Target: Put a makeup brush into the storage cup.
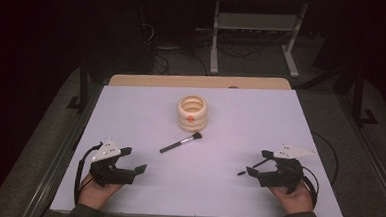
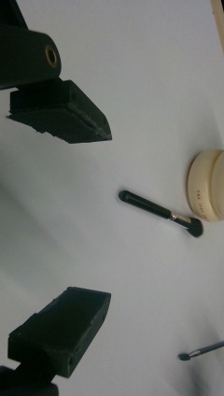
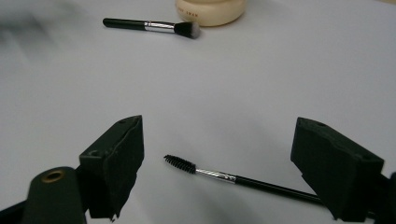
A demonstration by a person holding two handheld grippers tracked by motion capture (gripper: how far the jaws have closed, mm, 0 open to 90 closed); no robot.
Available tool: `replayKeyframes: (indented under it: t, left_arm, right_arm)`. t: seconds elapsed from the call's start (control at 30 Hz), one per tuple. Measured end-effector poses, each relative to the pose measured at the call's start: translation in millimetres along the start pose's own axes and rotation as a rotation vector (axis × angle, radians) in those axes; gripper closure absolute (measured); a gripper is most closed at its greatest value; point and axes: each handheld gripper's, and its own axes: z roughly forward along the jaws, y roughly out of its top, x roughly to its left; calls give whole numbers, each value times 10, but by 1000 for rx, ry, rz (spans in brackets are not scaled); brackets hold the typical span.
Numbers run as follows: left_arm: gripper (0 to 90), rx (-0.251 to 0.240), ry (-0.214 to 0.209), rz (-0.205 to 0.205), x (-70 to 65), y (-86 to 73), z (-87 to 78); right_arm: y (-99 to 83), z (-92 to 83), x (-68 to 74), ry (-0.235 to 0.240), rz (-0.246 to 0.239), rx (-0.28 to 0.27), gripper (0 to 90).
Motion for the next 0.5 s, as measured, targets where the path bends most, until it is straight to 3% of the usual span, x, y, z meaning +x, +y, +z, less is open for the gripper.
replayKeyframes:
  t: [0.5]
  left_arm:
    - [188, 12, -6, -2, 5, -17, 23]
  right_arm:
    - [11, 1, 5, -1, -11, -1, 163]
